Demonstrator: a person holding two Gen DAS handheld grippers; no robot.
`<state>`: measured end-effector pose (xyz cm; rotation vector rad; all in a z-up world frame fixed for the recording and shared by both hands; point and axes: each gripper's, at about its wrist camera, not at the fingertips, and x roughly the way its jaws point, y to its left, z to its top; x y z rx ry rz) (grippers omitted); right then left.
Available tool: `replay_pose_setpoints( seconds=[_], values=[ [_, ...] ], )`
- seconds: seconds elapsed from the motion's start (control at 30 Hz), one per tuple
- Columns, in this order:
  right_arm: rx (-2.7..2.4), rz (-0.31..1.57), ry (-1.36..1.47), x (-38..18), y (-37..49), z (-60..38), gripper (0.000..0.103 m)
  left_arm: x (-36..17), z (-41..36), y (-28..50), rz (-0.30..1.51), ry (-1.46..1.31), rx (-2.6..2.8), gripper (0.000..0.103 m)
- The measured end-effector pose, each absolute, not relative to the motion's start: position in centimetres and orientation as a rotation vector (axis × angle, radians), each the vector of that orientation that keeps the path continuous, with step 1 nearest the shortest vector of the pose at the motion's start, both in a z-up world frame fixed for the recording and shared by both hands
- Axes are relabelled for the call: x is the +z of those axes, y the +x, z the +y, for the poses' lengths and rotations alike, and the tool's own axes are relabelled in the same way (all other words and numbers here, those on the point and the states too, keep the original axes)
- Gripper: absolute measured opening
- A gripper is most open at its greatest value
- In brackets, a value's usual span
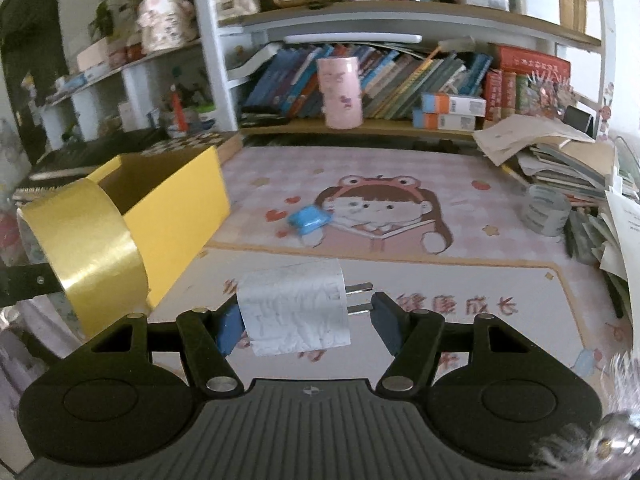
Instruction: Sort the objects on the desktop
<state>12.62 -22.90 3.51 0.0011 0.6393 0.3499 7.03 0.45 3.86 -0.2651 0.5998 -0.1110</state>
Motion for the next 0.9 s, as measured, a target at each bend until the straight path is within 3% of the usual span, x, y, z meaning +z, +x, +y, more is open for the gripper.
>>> replay_pose_setpoints(
  seconds=[0.9],
  values=[
    [0.556, 0.649, -0.091, 2.7, 4.1, -11.1, 0.063, 2.6, 10.0, -2.4, 0.600, -0.300, 0.037, 0.007]
  ],
)
